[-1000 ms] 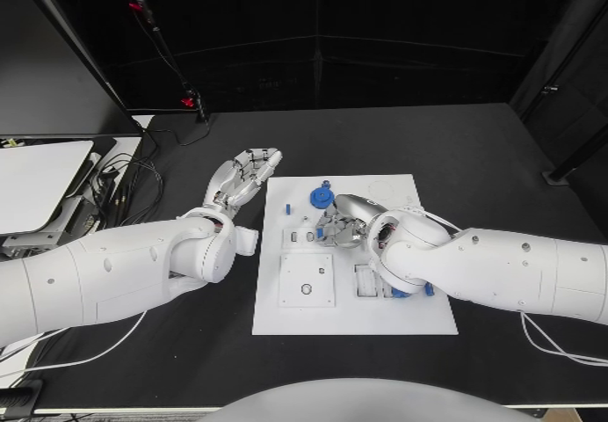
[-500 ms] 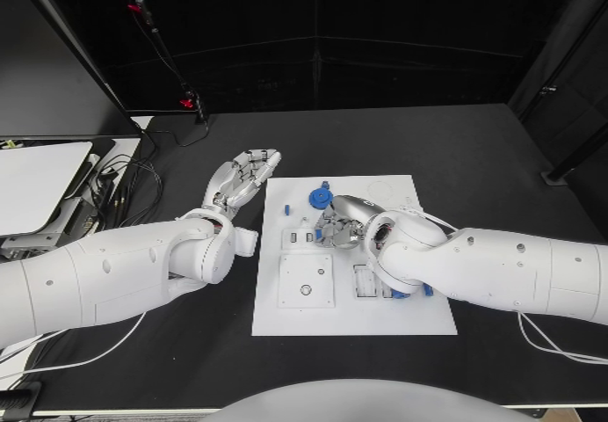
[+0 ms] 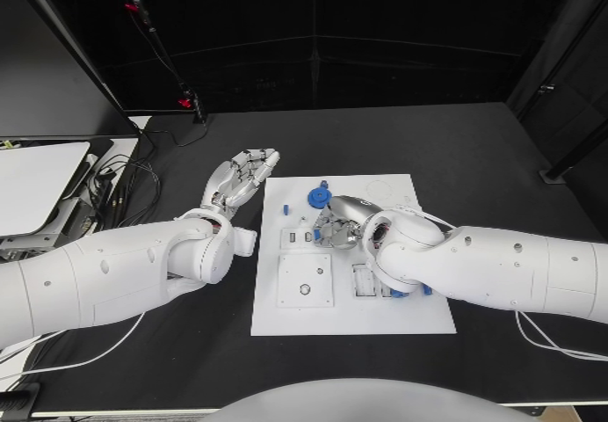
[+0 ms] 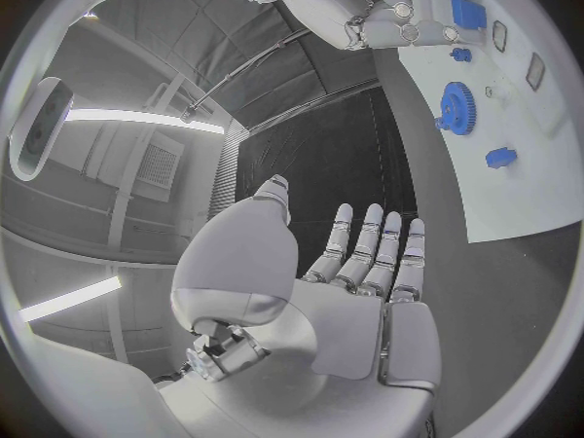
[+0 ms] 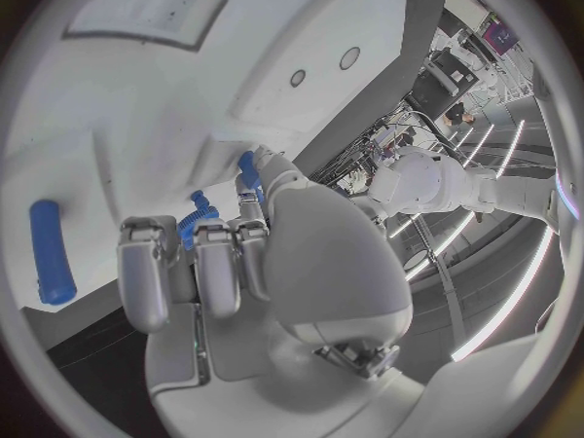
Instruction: Assemble the parts on the task board
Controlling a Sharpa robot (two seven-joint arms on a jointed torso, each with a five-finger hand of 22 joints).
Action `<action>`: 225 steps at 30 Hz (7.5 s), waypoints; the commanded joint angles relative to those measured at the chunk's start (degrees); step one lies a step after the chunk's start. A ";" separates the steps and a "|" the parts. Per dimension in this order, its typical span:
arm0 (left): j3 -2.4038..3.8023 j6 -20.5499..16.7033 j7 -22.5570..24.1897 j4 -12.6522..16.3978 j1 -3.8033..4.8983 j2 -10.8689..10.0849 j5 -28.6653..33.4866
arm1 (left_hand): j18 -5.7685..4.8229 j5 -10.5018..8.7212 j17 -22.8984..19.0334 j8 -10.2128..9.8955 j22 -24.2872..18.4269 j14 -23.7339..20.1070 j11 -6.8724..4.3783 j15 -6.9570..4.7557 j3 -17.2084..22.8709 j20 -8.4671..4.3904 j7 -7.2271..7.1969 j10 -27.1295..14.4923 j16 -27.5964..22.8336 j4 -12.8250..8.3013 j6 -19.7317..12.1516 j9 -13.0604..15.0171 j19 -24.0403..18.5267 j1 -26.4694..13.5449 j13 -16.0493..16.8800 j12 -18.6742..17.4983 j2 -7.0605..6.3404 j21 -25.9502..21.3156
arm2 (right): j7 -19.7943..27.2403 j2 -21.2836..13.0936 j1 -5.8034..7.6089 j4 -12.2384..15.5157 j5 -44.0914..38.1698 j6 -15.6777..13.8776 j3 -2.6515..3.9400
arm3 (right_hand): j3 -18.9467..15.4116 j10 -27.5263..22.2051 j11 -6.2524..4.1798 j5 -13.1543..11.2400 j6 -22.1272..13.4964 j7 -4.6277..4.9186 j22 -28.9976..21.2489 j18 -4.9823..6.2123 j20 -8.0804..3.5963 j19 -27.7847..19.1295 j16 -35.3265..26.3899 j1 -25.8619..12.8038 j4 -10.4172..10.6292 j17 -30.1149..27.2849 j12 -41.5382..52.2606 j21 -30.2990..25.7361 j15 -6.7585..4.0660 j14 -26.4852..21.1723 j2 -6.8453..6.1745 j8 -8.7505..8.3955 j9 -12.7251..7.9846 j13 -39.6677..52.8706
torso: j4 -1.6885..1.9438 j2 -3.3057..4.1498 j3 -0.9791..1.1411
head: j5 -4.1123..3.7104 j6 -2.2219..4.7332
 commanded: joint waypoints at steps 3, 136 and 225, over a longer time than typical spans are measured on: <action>0.06 0.47 13.91 0.07 0.08 0.00 -0.36 | 0.69 0.20 0.05 -0.18 0.08 0.06 0.01 0.47 -0.08 0.33 8.58 0.42 0.38 -0.04 0.40 -0.05 0.07 0.16 -0.04 0.34 0.60 0.19 | -0.16 0.04 0.04 0.21 -1.27 0.89 0.00 | -0.43 6.04 0.77 -0.34 -3.50 0.69 15.09 -0.42 0.89 6.04 0.14 -0.38 0.09 15.09 0.15 0.18 0.84 6.06 -2.22 -0.39 -0.08 15.08 | 0.04 0.01 -0.01 | 0.00 -0.03; 0.11 41.15 -68.03 -10.68 9.99 15.68 -46.12 | -3.98 -0.74 86.36 6.10 78.83 83.60 -15.82 -17.02 -7.46 -10.85 -5.78 72.40 45.10 0.01 29.86 26.99 76.49 -5.61 86.27 51.80 8.25 79.83 | 44.23 -20.48 4.46 3.71 73.71 1.87 -0.25 | -23.22 6.04 0.11 -3.46 -22.68 1.06 15.09 -0.42 1.06 6.04 0.14 -18.39 9.44 15.09 0.15 0.18 0.53 6.06 9.69 14.36 0.41 15.08 | -0.28 -0.25 0.09 | 0.49 -0.82; 0.11 44.39 -66.23 -13.02 9.63 17.42 -46.13 | -3.98 4.38 86.36 -1.47 78.83 83.60 -16.39 -17.88 -2.33 -11.64 -6.33 72.40 45.10 -0.04 31.97 34.75 76.49 11.39 86.27 51.80 13.12 79.83 | 40.00 -19.64 3.77 2.55 73.60 -0.66 -0.29 | -23.89 6.04 0.15 -1.83 -23.17 1.09 15.09 -0.42 1.18 6.04 0.14 -19.31 9.47 15.09 0.15 0.18 0.59 6.06 10.34 15.36 0.42 15.08 | -0.22 -0.27 0.11 | -0.75 -1.66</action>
